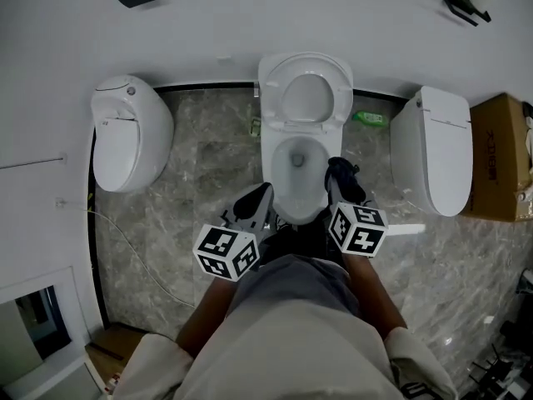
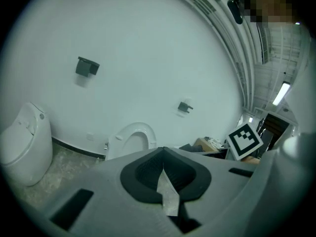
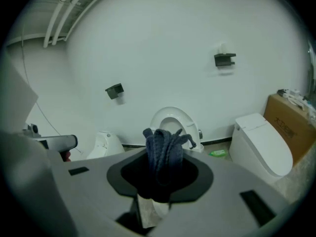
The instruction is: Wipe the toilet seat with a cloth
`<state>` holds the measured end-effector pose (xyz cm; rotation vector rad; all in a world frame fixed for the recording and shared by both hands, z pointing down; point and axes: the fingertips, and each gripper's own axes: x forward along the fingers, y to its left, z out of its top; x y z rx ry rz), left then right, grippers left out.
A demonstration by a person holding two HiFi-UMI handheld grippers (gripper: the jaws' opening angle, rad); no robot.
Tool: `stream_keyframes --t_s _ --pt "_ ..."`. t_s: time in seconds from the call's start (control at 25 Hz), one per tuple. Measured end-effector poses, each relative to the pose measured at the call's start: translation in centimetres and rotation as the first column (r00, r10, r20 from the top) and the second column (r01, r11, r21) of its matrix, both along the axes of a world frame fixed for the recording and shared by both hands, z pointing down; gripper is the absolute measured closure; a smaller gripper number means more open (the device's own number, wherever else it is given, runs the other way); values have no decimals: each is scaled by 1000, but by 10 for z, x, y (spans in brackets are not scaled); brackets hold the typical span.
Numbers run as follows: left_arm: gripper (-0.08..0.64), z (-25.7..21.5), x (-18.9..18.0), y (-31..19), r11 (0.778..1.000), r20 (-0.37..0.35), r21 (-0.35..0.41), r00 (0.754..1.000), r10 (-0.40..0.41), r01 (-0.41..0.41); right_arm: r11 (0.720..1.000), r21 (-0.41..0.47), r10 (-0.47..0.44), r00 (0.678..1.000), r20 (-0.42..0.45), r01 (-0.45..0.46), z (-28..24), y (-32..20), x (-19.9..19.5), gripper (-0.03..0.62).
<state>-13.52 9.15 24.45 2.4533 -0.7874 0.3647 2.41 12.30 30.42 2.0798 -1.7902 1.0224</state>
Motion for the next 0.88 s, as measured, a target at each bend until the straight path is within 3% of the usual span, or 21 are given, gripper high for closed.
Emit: stream_keyframes --t_s 0.44,0.72,0.88 --pt "551 11 27 -9 999 -18 -24 999 45 -45 1000 12 28 1000 -4 -28 56 -68 51 499" --pt "551 15 54 -30 999 -12 -17 999 45 -45 995 -22 104 990 98 -102 100 -116 87 499" --pt "551 22 65 -46 1000 36 -25 999 9 -8 982 -26 188 967 173 -186 118 -142 115 499"
